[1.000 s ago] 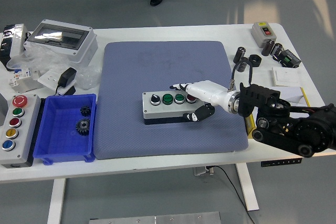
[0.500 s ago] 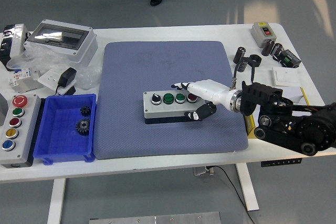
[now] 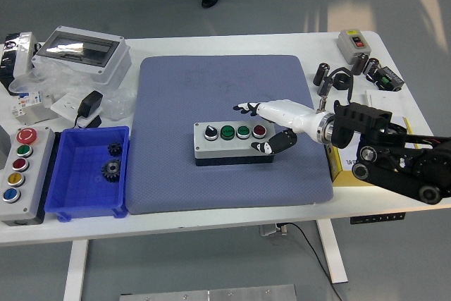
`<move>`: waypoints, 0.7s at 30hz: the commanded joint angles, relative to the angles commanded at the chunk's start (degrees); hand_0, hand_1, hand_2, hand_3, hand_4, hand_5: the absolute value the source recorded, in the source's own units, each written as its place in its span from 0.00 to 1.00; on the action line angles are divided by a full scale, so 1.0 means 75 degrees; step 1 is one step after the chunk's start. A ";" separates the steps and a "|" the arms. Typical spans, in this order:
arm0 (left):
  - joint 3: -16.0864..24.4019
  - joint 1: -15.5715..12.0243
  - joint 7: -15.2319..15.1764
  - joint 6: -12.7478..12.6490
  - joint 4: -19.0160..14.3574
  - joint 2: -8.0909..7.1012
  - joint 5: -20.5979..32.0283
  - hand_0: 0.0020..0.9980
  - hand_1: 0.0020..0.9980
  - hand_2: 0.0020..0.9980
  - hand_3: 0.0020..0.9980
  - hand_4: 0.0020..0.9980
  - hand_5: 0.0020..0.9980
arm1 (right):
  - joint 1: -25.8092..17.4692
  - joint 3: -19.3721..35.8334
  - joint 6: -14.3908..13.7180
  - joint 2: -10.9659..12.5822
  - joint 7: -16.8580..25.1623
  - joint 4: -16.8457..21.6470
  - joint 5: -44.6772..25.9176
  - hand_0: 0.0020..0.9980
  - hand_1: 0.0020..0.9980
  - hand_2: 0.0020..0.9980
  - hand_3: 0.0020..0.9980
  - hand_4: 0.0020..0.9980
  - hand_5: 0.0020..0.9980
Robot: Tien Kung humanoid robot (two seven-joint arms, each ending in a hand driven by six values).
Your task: Pick up the button,place it on the desk,press the button,press the button
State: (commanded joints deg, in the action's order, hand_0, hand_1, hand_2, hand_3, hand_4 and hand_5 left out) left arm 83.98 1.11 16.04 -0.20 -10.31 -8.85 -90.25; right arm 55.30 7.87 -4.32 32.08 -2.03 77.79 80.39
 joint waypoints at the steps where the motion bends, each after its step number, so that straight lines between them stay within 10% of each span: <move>1: 0.0002 0.0000 -0.0001 0.0000 0.0000 0.0004 -0.0002 0.62 0.56 0.54 0.58 0.48 0.21 | -0.0012 0.0062 0.0008 0.0071 0.0011 0.0085 0.0004 0.87 0.89 0.94 1.00 0.66 0.01; 11: 0.0091 -0.0056 0.0023 -0.0027 0.0000 0.0016 -0.0062 0.62 0.55 0.53 0.58 0.48 0.21 | -0.0467 0.1528 0.0179 0.1216 -0.0611 0.1184 -0.0945 0.88 0.89 0.95 1.00 0.66 0.01; 18: 0.0100 -0.0051 0.0032 -0.0020 0.0000 0.0031 -0.0074 0.62 0.55 0.53 0.58 0.48 0.21 | -0.0757 0.2431 0.0821 0.1179 -0.1691 0.1285 -0.1399 0.89 0.89 0.95 1.00 0.67 0.01; 19: 0.0093 -0.0051 0.0030 -0.0019 0.0000 0.0032 -0.0065 0.62 0.55 0.53 0.58 0.48 0.21 | -0.0800 0.2556 0.0989 0.1147 -0.1872 0.1317 -0.1391 0.74 0.81 0.83 1.00 0.63 0.05; 21: 0.0095 -0.0051 0.0030 -0.0017 0.0000 0.0031 -0.0069 0.62 0.55 0.53 0.58 0.48 0.21 | -0.0851 0.2743 0.1300 0.1096 -0.2193 0.1386 -0.1407 0.74 0.81 0.83 1.00 0.63 0.05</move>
State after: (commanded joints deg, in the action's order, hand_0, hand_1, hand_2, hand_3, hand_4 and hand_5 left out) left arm 84.69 0.72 16.27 -0.33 -10.31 -8.62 -90.77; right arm 48.92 28.44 5.44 40.30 -18.48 88.19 69.84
